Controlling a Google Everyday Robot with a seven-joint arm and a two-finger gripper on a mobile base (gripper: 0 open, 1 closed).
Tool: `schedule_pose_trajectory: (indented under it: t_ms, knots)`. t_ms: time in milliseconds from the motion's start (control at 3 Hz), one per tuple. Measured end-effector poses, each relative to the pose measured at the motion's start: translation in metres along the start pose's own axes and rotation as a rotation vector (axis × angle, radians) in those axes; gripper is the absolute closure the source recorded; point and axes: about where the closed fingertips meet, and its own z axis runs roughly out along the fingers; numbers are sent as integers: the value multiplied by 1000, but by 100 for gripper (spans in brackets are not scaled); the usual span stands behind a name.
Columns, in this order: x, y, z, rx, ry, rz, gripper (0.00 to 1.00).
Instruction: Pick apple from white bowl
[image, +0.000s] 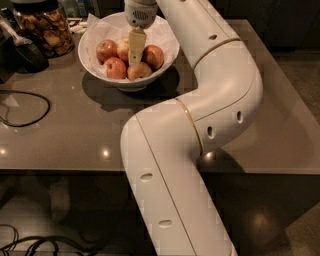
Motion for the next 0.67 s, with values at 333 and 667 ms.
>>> schedule_pose_trajectory:
  t_ms: [333, 667]
  knots:
    - [-3, 1, 5, -8, 7, -11, 22]
    - [-6, 2, 8, -13, 13, -24, 22]
